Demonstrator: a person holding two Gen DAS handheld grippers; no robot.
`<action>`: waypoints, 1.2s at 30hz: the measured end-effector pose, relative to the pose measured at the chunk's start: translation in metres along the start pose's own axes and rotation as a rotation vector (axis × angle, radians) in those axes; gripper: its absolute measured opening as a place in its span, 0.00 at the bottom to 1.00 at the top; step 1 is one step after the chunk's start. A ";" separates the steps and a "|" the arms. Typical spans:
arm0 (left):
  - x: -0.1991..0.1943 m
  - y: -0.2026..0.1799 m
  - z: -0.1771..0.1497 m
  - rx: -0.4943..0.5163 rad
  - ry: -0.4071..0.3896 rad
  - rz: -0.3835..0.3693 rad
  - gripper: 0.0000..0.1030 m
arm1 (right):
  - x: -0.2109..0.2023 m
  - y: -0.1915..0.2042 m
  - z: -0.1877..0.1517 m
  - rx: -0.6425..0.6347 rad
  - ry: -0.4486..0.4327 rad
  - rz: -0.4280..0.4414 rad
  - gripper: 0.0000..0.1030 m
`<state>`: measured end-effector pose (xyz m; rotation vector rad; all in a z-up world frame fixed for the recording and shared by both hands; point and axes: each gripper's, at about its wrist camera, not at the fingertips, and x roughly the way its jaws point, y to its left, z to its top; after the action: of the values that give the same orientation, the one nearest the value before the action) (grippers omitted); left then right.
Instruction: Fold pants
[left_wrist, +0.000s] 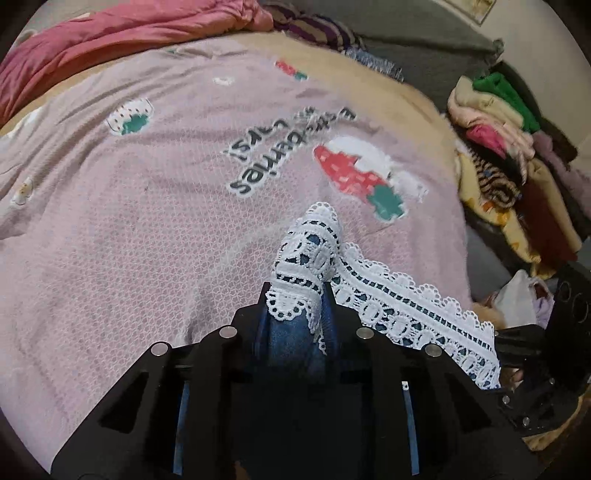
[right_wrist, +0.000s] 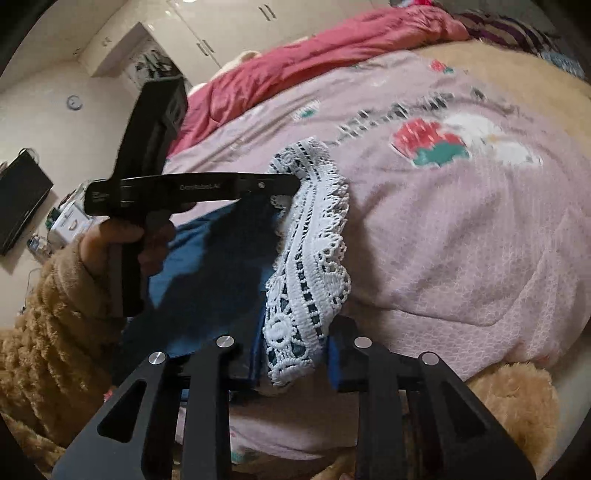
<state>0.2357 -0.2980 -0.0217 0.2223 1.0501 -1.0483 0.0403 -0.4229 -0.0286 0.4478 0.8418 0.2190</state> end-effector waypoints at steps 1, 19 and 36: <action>-0.006 0.001 -0.001 -0.004 -0.016 -0.009 0.17 | -0.003 0.005 0.001 -0.014 -0.007 0.006 0.24; -0.132 0.073 -0.112 -0.299 -0.275 0.063 0.18 | 0.042 0.171 -0.012 -0.435 0.079 0.176 0.24; -0.191 0.139 -0.203 -0.752 -0.442 -0.005 0.57 | 0.088 0.244 -0.083 -0.842 0.183 0.172 0.54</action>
<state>0.2065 0.0119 -0.0185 -0.5964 0.9638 -0.6029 0.0311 -0.1508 -0.0223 -0.2974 0.8103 0.7444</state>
